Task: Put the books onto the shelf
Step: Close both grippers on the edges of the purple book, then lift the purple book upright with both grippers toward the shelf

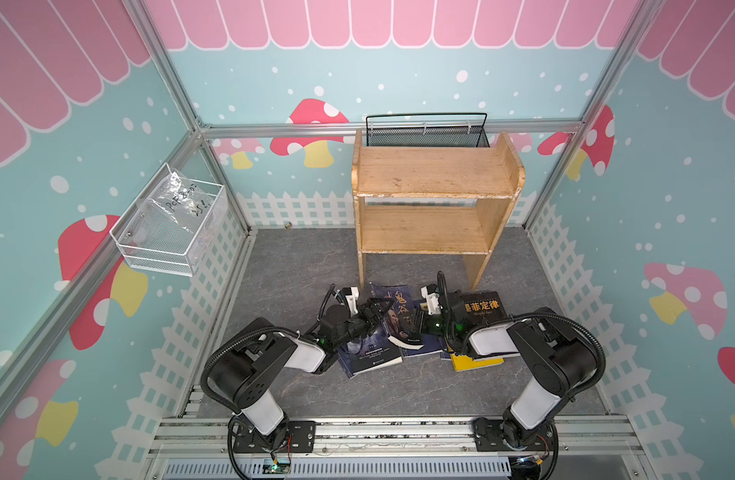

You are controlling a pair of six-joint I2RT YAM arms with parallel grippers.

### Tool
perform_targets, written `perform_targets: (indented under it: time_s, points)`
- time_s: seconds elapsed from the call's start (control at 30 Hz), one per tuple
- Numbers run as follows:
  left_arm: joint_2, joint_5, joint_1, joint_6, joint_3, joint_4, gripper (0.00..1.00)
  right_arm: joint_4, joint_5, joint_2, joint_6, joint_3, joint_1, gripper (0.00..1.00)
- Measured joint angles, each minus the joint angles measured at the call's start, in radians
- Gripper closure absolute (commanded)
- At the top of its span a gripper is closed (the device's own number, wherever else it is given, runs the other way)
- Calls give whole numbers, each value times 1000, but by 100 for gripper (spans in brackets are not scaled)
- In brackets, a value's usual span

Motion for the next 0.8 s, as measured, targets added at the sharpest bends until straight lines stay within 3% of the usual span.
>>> perform_targets:
  time_s: [0.4, 0.6, 0.8]
  points:
    - [-181, -105, 0, 262, 149, -652, 56, 0, -61, 20, 4, 18, 21, 42]
    - [-158, -111, 1, 327, 161, -716, 80, 3, -78, 34, 16, 34, 21, 42]
    - [-142, -106, 2, 311, 161, -701, 85, 0, -74, 34, 33, 38, 21, 41]
